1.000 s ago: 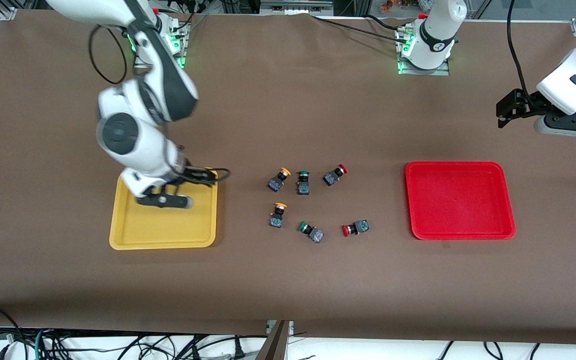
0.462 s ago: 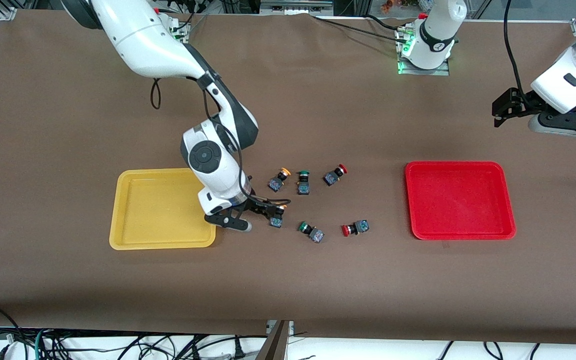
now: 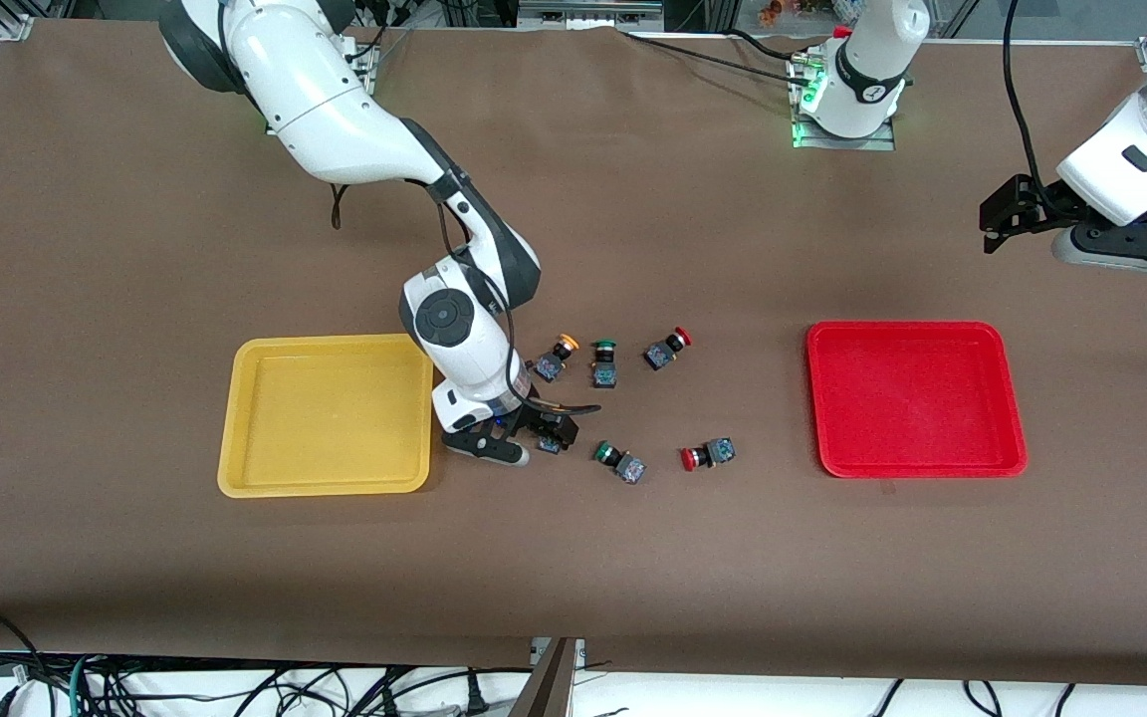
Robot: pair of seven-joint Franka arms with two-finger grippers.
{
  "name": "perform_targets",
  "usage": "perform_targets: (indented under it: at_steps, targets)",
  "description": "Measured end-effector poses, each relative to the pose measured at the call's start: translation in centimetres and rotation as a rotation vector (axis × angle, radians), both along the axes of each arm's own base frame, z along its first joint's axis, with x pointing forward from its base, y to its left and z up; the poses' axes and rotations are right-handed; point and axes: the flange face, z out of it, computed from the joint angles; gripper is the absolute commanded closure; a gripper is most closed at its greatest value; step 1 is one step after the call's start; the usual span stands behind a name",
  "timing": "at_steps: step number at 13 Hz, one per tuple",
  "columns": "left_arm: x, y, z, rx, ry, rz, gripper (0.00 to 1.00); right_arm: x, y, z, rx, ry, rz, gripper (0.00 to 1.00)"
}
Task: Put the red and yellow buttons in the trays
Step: 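Reach the right gripper toward a yellow-capped button between the trays, then grasp the yellow-capped button with the right gripper and lift it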
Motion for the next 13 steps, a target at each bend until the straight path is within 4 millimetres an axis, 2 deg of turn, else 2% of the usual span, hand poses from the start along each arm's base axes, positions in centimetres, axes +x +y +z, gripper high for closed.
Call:
perform_targets:
  at_steps: [2, 4, 6, 8, 9, 13]
  targets:
    - [-0.2, -0.9, 0.1, 0.0, 0.0, -0.013, 0.0, -0.3, 0.6, -0.8, 0.006, -0.007, 0.003, 0.05]
    - [-0.3, -0.9, 0.1, 0.001, 0.006, -0.013, 0.0, -0.7, 0.9, -2.0, 0.008, -0.009, 0.007, 0.15]
    - [-0.3, -0.8, 0.1, 0.001, 0.01, -0.011, 0.0, -1.2, 1.2, -3.3, 0.003, -0.002, 0.013, 0.41]
    - [-0.3, -0.6, 0.1, 0.002, 0.016, -0.006, 0.0, -1.3, 1.2, -3.5, 0.0, 0.0, 0.016, 0.67]
    - [-0.3, -0.5, 0.1, 0.002, 0.017, -0.004, 0.0, -1.2, 1.2, -3.5, 0.0, -0.002, 0.016, 0.76]
    - [-0.3, -0.4, 0.1, 0.002, 0.017, -0.002, 0.0, -0.8, 0.8, -2.8, -0.032, 0.025, 0.027, 0.78]
